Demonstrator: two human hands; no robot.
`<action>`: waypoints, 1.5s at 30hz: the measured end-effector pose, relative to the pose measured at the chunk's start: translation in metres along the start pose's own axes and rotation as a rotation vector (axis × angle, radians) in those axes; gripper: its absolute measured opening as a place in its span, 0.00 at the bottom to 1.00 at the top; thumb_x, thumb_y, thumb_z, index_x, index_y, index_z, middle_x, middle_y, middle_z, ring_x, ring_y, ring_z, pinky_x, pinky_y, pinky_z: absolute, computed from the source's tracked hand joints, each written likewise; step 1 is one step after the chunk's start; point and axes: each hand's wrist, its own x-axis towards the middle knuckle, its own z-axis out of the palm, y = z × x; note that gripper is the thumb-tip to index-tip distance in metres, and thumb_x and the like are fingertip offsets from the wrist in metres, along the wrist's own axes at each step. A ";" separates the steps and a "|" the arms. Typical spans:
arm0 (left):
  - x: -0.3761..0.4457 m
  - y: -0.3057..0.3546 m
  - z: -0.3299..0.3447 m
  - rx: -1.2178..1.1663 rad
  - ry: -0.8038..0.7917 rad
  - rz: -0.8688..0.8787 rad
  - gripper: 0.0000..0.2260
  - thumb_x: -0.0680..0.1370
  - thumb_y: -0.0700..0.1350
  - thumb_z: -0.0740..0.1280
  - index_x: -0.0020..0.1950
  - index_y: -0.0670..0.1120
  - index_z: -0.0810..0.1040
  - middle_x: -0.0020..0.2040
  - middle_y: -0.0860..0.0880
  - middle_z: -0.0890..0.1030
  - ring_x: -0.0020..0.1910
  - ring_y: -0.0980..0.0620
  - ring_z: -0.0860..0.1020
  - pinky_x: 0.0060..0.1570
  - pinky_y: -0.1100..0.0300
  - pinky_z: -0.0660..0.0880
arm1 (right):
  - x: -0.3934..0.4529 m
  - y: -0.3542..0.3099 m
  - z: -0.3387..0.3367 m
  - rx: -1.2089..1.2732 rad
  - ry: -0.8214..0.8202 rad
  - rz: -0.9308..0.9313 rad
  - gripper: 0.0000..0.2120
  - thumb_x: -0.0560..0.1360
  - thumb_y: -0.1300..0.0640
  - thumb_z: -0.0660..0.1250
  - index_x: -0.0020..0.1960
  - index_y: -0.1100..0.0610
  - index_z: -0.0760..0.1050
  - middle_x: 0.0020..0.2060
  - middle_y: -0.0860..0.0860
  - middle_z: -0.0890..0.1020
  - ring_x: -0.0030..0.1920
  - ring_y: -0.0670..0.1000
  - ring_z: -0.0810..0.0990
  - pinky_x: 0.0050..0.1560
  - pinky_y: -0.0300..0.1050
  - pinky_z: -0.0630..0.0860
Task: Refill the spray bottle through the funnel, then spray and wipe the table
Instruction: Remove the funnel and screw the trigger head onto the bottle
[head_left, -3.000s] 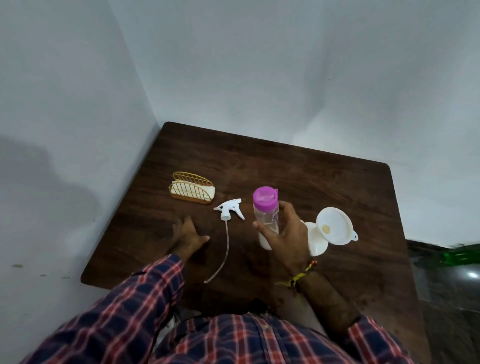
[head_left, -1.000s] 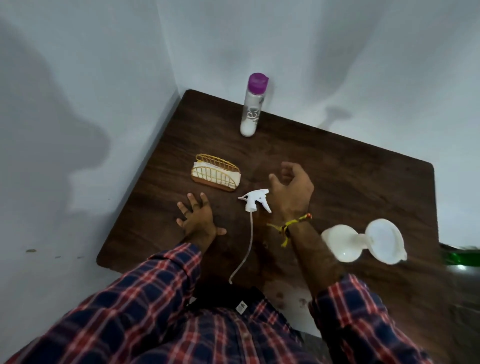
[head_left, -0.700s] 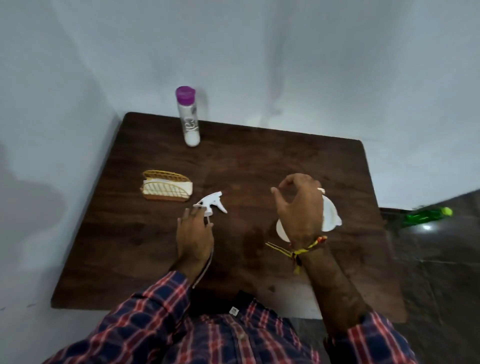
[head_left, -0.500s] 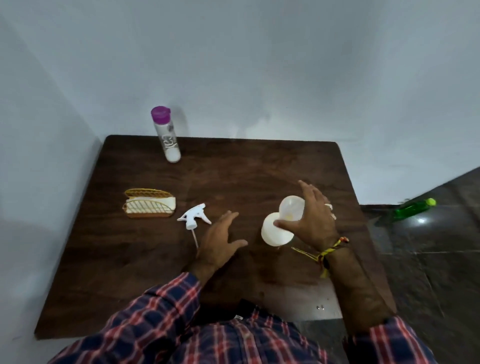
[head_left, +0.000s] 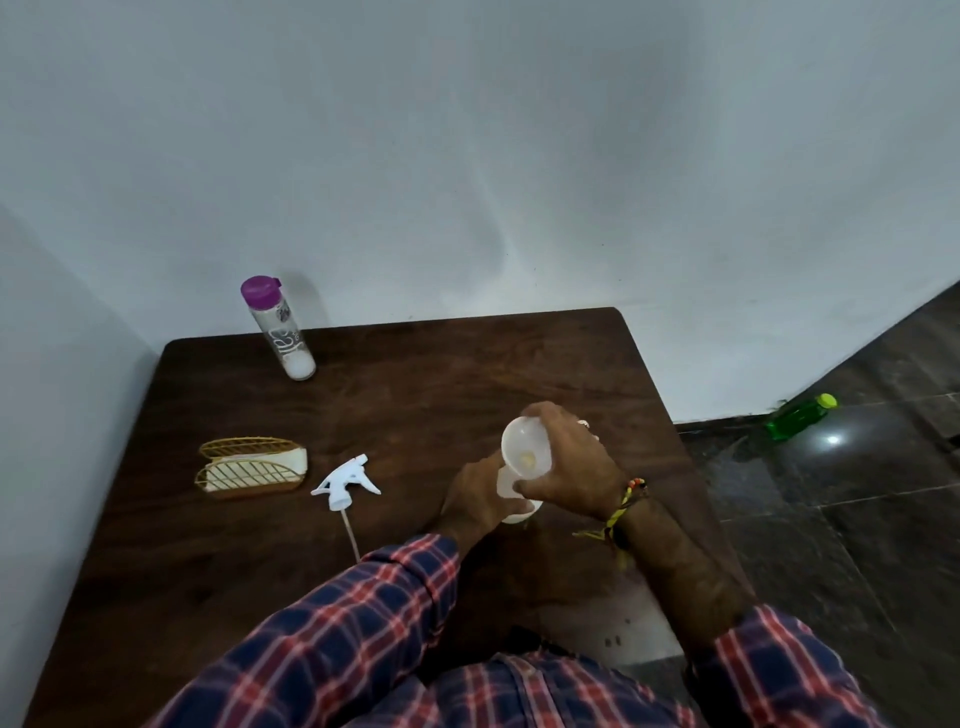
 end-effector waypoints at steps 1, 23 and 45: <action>-0.002 -0.001 0.002 -0.007 -0.005 -0.008 0.32 0.67 0.56 0.78 0.68 0.51 0.72 0.64 0.51 0.79 0.63 0.50 0.76 0.62 0.56 0.73 | -0.001 0.002 -0.001 0.033 0.035 0.001 0.39 0.60 0.48 0.79 0.66 0.54 0.69 0.62 0.50 0.73 0.61 0.50 0.73 0.59 0.48 0.75; -0.002 0.002 0.001 0.114 -0.078 -0.021 0.38 0.71 0.60 0.73 0.76 0.51 0.61 0.74 0.49 0.69 0.70 0.48 0.70 0.70 0.54 0.67 | -0.025 -0.003 0.002 0.006 0.309 -0.031 0.07 0.67 0.54 0.78 0.41 0.55 0.83 0.67 0.54 0.76 0.66 0.58 0.74 0.58 0.54 0.76; -0.089 -0.130 -0.103 -0.046 0.595 -0.587 0.19 0.79 0.46 0.64 0.70 0.44 0.69 0.64 0.40 0.77 0.64 0.39 0.74 0.60 0.48 0.71 | 0.021 -0.098 0.049 0.336 0.353 -0.016 0.03 0.73 0.65 0.70 0.48 0.62 0.78 0.41 0.53 0.83 0.40 0.49 0.77 0.41 0.35 0.67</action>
